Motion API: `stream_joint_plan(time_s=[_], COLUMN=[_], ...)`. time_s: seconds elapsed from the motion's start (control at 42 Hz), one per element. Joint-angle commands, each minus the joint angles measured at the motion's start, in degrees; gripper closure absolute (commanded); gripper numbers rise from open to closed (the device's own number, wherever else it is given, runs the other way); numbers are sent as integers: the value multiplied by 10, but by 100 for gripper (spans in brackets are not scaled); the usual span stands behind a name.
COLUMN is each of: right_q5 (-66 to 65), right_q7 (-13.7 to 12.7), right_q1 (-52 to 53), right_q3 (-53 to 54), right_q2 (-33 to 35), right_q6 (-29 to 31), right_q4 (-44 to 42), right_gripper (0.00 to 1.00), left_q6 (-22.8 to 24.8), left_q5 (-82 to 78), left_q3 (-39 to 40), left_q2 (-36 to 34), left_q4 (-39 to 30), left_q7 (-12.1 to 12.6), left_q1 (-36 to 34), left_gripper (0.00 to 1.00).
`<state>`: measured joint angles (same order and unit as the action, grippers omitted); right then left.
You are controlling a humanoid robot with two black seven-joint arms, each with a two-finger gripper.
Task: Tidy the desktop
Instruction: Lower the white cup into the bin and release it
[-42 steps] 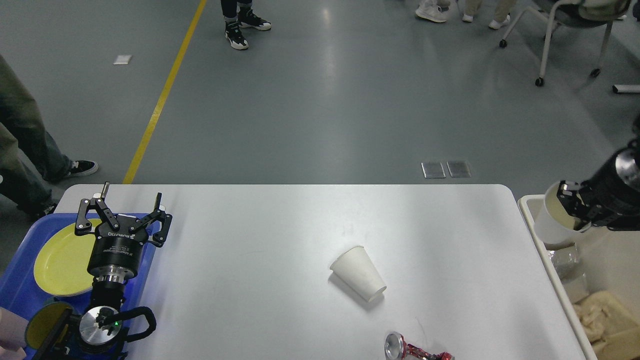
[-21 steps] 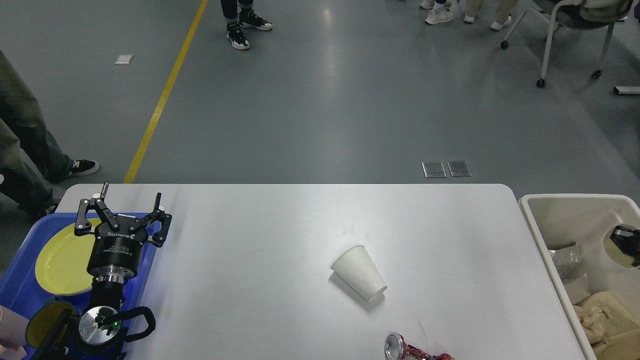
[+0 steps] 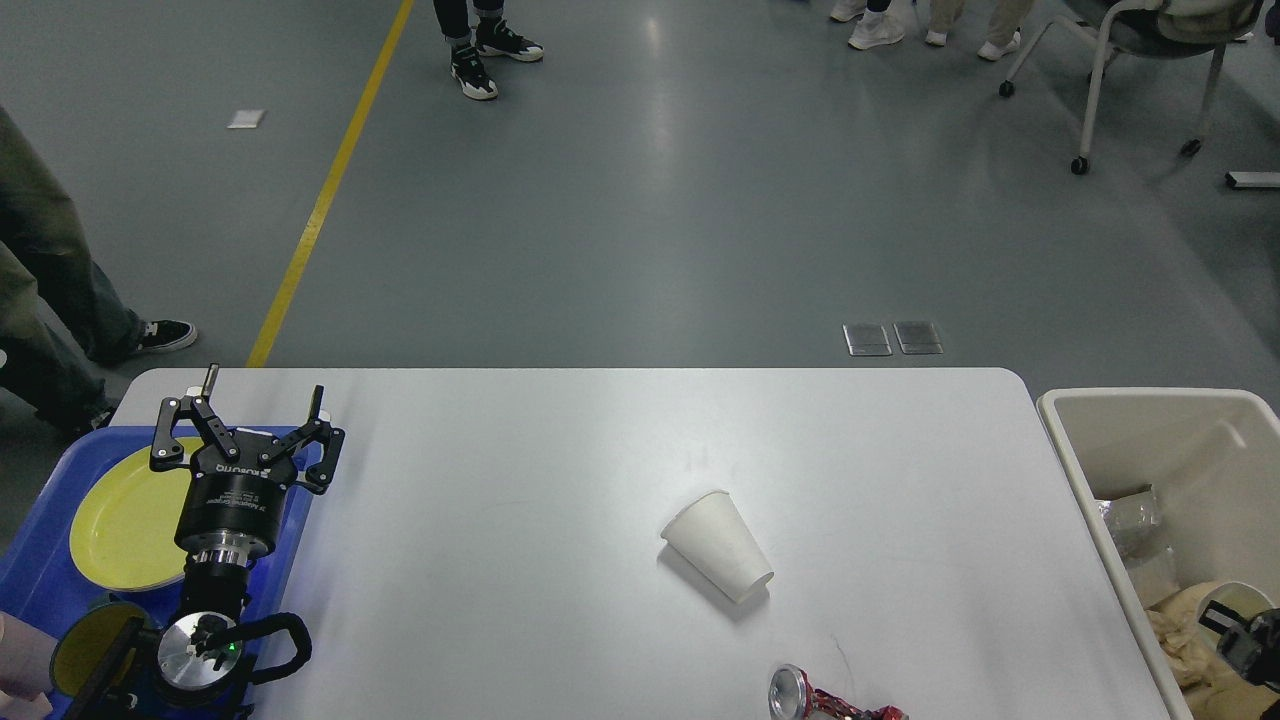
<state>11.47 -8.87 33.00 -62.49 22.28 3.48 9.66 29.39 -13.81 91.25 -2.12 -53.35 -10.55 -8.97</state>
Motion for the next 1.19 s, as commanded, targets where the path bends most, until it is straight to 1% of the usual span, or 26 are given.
stream_joint_plan(time_s=[0.0, 0.167, 0.381, 0.405, 0.452, 0.476, 0.524, 0.547, 0.595, 0.928, 1.071, 1.166], right_q5=[0, 1, 0, 0, 0, 1, 0, 0, 0, 0, -6, -10], right_q7=[-3, -9, -8, -7, -7, -7, -4, -4, -4, -4, -3, 0], right_q1=[-27, -28, -28, -28, -28, -28, -27, -28, -28, -21, 15, 55], right_q3=[14, 16, 18, 18, 18, 18, 18, 18, 18, 20, 22, 19], right_q2=[-15, -16, -15, -15, -15, -15, -15, -15, -15, -15, -1, 31], right_q6=[-3, -17, -18, -19, -26, -34, -55, -65, -80, -79, -77, -72], right_q4=[-32, -32, -32, -32, -32, -32, -31, -30, -24, -17, 26, 76], right_gripper=[100, 100, 100, 98, 63, 41, 4, 0, 0, 0, 0, 0], left_q6=[0, 0, 0, 0, 0, 0, 1, 0, 0, 0, 0, 0], left_q5=[0, 0, 0, 0, 0, 0, 0, 0, 0, 0, 0, 0], left_q3=[0, 0, 0, 1, 0, 0, 0, 0, 0, 0, 1, 1], left_q2=[0, -1, 0, 0, 0, 0, 0, -1, -1, 0, -1, -1], left_q4=[0, 0, 0, 0, 0, 0, 0, 0, 0, 0, 0, 0], left_q7=[0, 0, 0, 0, 0, 0, 0, 0, 0, 0, 0, 0], left_q1=[0, 0, 0, 0, 0, 0, 0, 0, 0, 0, 0, 0], left_gripper=[4, 4, 4, 4, 4, 4, 4, 4, 4, 4, 4, 4])
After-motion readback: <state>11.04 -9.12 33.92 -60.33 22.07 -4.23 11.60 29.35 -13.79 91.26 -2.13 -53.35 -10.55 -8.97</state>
